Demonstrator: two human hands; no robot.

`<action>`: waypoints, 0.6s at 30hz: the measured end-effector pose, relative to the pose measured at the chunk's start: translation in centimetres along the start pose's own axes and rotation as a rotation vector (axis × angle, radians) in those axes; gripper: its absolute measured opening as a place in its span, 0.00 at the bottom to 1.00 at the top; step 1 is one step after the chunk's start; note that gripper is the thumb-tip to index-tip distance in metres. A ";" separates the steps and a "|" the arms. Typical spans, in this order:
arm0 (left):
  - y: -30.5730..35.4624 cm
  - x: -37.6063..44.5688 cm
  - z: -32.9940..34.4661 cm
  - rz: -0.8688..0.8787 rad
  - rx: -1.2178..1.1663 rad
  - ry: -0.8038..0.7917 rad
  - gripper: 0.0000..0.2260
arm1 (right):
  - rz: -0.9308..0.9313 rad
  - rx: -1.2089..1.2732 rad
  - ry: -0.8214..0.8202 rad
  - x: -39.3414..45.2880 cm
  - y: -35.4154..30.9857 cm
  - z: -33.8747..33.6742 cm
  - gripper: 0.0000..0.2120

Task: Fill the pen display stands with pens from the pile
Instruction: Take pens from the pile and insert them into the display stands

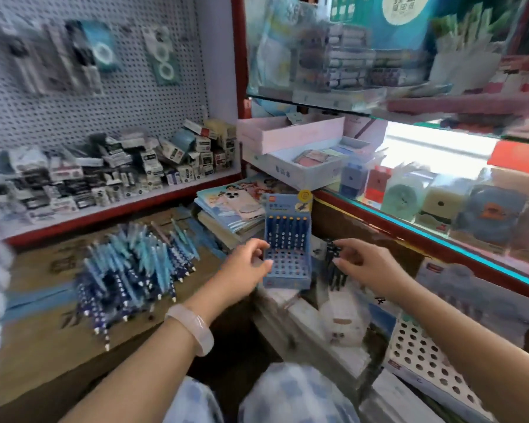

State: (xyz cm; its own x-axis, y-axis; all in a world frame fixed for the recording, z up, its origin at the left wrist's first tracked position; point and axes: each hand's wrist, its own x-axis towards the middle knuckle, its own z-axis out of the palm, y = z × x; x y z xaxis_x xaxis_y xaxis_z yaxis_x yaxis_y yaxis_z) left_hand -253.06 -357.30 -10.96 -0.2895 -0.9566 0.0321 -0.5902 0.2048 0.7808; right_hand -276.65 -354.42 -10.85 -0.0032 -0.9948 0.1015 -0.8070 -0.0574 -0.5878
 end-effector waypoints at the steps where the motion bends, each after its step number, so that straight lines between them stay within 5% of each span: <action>1: -1.6 -0.6 -1.6 -0.038 0.004 0.031 0.16 | -0.029 -0.004 -0.034 0.9 -1.9 1.2 0.20; 14: -20.9 -7.8 -12.9 -0.613 -0.102 0.533 0.13 | -0.288 -0.008 -0.403 8.1 -18.0 20.0 0.23; 18: -22.8 -7.7 -14.0 -0.668 0.059 0.518 0.13 | -0.325 -0.002 -0.455 8.8 -19.5 24.2 0.23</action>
State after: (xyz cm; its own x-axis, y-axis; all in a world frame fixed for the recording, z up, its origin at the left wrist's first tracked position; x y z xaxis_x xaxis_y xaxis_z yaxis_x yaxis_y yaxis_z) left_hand -226.88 -357.51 -20.29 0.5076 -0.8515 -0.1314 -0.5569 -0.4406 0.7040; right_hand -246.64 -364.06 -17.95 0.5010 -0.8617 -0.0801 -0.7253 -0.3676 -0.5821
